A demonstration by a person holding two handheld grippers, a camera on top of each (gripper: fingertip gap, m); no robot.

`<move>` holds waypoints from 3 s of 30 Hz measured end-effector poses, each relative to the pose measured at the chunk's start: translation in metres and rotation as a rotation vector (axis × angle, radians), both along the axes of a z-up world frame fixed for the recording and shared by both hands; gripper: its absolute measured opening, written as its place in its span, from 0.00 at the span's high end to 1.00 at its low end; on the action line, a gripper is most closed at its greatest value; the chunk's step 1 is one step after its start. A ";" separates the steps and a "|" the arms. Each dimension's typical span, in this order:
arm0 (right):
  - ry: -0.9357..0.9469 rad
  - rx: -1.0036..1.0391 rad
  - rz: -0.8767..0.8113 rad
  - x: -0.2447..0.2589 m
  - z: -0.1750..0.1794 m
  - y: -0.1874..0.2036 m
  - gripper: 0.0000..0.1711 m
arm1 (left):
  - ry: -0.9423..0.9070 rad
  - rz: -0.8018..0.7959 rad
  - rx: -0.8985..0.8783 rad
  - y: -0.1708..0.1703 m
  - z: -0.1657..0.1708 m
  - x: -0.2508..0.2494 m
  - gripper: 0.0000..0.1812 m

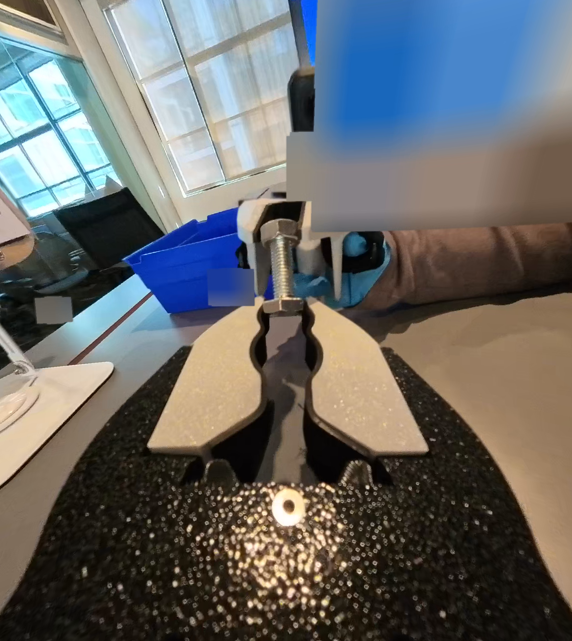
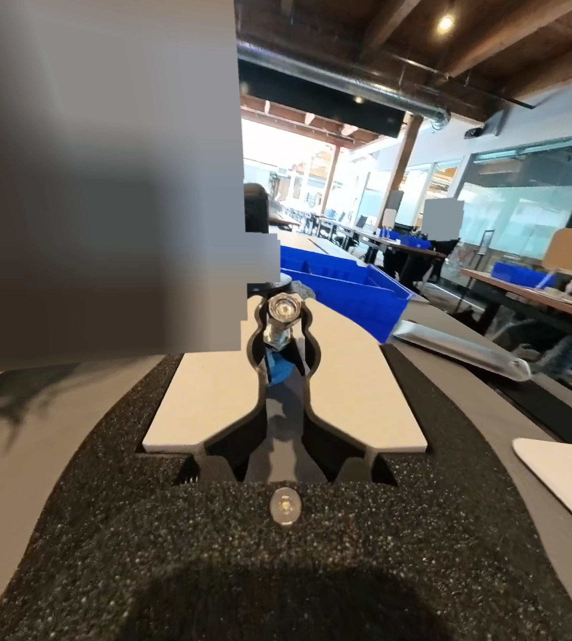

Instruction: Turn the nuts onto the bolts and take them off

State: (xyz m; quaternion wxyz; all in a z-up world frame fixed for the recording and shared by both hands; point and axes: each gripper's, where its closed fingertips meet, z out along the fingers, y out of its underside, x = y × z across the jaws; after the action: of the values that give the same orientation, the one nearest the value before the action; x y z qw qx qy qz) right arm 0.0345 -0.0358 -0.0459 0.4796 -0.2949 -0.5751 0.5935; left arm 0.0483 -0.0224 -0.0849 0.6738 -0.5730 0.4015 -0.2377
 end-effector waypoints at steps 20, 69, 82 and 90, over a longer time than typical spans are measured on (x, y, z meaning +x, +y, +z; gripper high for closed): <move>-0.258 -0.560 -0.171 -0.020 -0.025 0.050 0.78 | 0.314 0.623 0.160 0.049 -0.012 -0.057 0.90; -0.166 -0.669 -0.415 -0.018 -0.033 0.081 0.81 | 0.261 0.594 0.051 0.056 -0.019 -0.061 0.90; -0.150 -0.653 -0.401 -0.017 -0.028 0.078 0.81 | 0.261 0.584 0.030 0.057 -0.022 -0.060 0.91; -0.211 -0.662 -0.437 -0.021 -0.041 0.080 0.84 | 0.263 0.585 0.035 0.056 -0.022 -0.060 0.90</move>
State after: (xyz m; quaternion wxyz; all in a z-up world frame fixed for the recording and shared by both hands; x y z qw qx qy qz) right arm 0.0135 0.0445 -0.0868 0.4120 -0.6075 -0.3230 0.5973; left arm -0.0122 0.0336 -0.1068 0.6657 -0.6782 0.3073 0.0490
